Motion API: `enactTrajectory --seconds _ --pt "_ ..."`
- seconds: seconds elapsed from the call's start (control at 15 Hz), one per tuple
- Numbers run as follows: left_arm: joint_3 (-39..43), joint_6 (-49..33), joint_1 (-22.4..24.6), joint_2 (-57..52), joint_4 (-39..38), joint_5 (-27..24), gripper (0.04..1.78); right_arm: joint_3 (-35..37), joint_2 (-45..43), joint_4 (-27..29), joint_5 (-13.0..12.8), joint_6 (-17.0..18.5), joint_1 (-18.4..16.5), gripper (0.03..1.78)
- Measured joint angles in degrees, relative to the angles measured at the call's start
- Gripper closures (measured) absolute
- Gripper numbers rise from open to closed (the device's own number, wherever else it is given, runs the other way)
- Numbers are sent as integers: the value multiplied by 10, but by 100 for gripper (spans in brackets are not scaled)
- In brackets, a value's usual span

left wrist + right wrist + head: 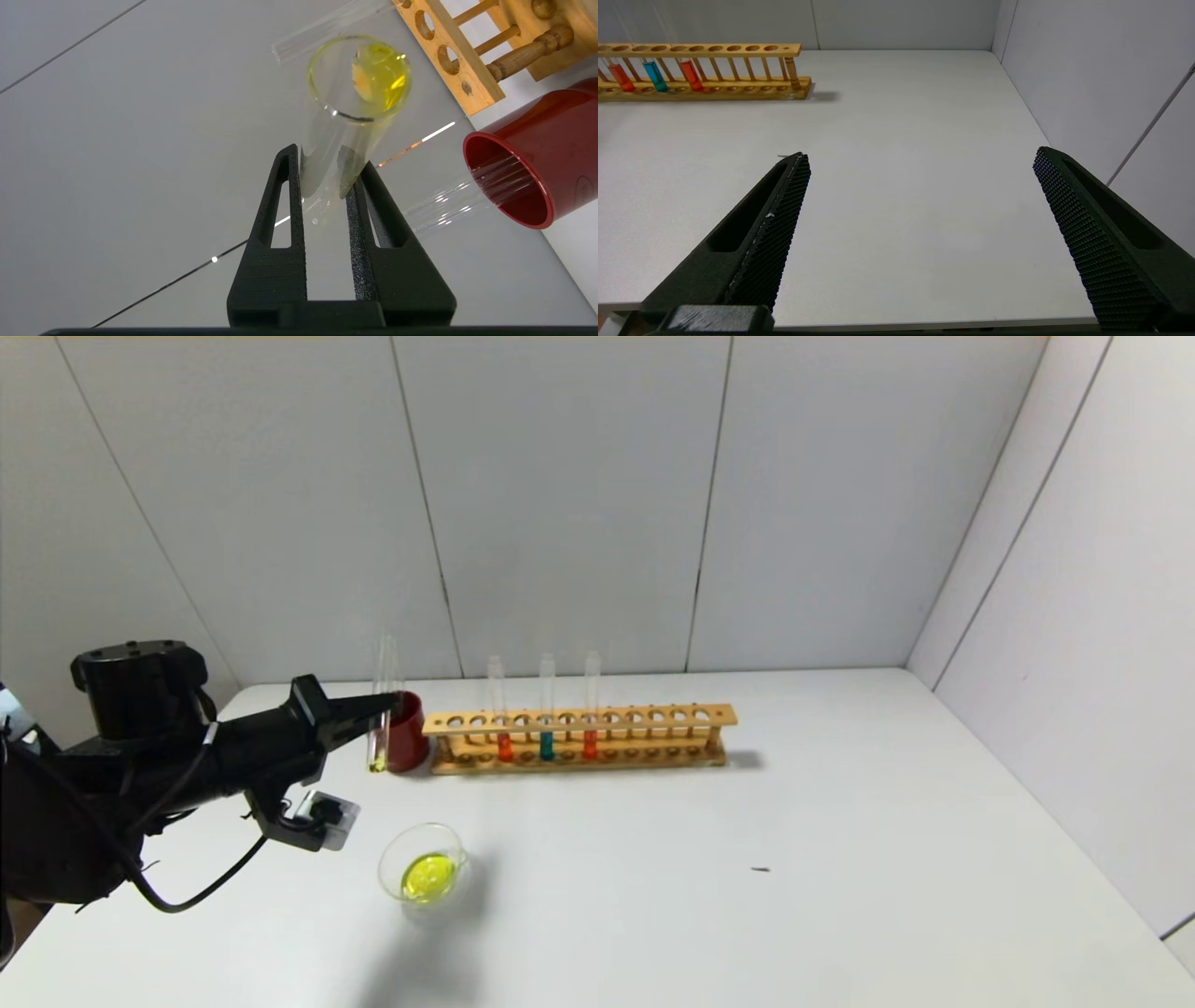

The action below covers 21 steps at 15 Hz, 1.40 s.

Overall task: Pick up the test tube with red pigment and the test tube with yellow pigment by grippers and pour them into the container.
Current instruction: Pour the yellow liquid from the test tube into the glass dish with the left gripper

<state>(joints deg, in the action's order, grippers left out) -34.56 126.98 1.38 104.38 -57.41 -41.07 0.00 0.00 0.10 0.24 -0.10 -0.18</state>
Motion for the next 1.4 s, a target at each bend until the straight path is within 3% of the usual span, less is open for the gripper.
enactTrajectory --seconds 0.87,1.07,1.4 --pt "7 -5 0 -9 4 4 151 0 0 0 0 0 0 6" --pt "20 -89 0 -15 0 33 151 0 0 0 0 0 0 6" --pt "28 -356 -1 -36 -38 145 151 0 0 0 0 0 0 6"
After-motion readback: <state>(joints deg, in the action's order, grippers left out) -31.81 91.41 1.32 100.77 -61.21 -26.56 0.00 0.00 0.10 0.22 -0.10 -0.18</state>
